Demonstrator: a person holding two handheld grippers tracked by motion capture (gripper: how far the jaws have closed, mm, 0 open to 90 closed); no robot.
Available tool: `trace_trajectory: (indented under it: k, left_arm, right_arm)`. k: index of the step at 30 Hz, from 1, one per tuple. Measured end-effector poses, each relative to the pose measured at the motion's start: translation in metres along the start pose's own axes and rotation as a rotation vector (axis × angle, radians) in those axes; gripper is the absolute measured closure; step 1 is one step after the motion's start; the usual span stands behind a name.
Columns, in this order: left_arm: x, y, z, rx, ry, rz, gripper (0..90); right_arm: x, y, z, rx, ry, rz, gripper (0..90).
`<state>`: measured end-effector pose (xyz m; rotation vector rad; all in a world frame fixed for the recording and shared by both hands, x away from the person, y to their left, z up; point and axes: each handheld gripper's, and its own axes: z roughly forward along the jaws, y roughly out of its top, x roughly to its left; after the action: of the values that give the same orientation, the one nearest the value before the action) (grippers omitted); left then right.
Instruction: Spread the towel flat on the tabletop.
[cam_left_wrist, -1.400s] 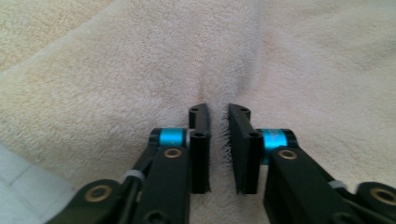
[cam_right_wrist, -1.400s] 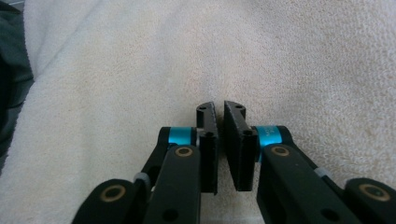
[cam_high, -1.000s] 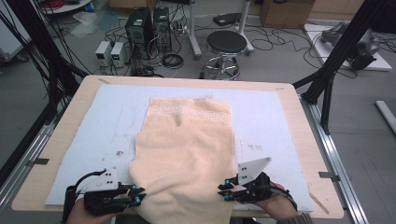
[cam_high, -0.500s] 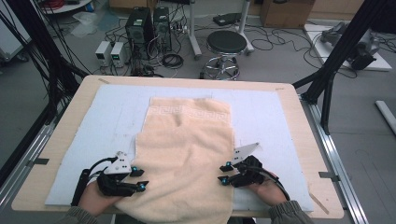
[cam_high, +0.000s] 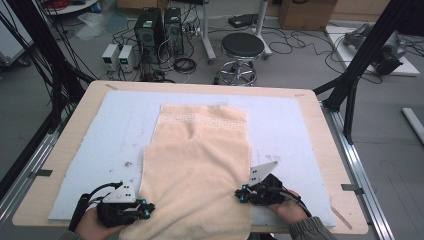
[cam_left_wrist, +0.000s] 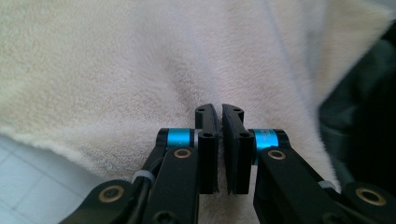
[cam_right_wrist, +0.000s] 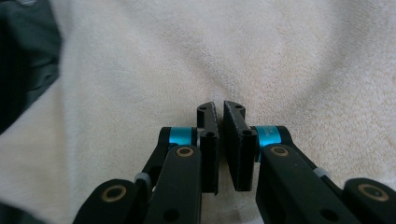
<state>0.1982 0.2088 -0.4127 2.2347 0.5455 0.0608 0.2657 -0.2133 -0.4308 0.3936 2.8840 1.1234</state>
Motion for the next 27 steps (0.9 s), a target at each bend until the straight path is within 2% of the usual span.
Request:
trace_trajectory:
  k: [3,4,5,6,8,10,12,13,15,18,19,20,21,23,25,27]
  left_arm:
    - [-0.007,0.003,-0.011,-0.059,-0.050,0.011,81.8]
    - [-0.007,0.004,-0.014,-0.079,-0.046,0.010,78.5]
    - [-0.005,0.005,-0.016,-0.096,-0.024,0.007,74.1]
    - [-0.002,0.006,-0.016,-0.105,-0.007,0.003,70.6]
    - [0.006,0.007,-0.014,-0.111,0.030,-0.003,65.1]
    - [0.017,0.009,-0.004,-0.105,0.075,0.003,62.1]
    - [0.028,0.013,0.007,-0.087,0.107,0.018,59.7]
    - [0.033,0.017,0.015,-0.074,0.112,0.021,58.8]
    - [0.042,0.024,0.029,-0.050,0.102,0.026,56.6]
    - [0.048,0.031,0.048,-0.008,0.096,0.052,56.0]
    - [0.049,0.031,0.053,0.010,0.086,0.056,56.7]
    - [0.048,0.030,0.057,0.034,0.079,0.067,61.1]
    - [0.045,0.028,0.058,0.016,0.103,0.087,63.5]
    - [0.042,0.028,0.056,0.021,0.103,0.087,76.3]
    - [0.039,0.029,0.055,0.035,0.112,0.102,82.7]
    - [0.036,0.028,0.054,0.039,0.119,0.101,84.6]
  right_arm:
    - [0.013,-0.003,-0.006,-0.029,0.071,-0.018,82.9]
    - [0.017,-0.003,-0.010,-0.048,0.086,-0.028,79.0]
    - [0.020,-0.002,-0.014,-0.072,0.081,-0.033,74.9]
    - [0.021,-0.001,-0.018,-0.099,0.057,-0.039,71.5]
    - [0.015,0.002,-0.021,-0.107,0.011,-0.022,67.3]
    - [0.006,0.005,-0.020,-0.108,-0.027,-0.005,63.2]
    - [-0.004,0.008,-0.015,-0.083,-0.086,-0.002,57.0]
    - [-0.009,0.008,-0.011,-0.068,-0.113,-0.002,55.6]
    - [-0.020,0.008,-0.004,-0.046,-0.111,0.022,55.1]
    - [-0.029,0.007,0.006,-0.002,-0.093,0.039,58.1]
    - [-0.029,0.006,0.007,-0.007,-0.093,0.039,59.0]
    - [-0.029,0.006,0.007,-0.008,-0.093,0.038,59.6]
    - [-0.029,0.005,0.008,-0.012,-0.090,0.041,61.6]
    - [-0.029,0.004,0.007,-0.019,-0.085,0.036,72.7]
    - [-0.027,0.005,0.007,-0.014,-0.063,0.025,81.3]
    - [-0.023,0.006,0.006,-0.006,-0.069,0.012,83.1]
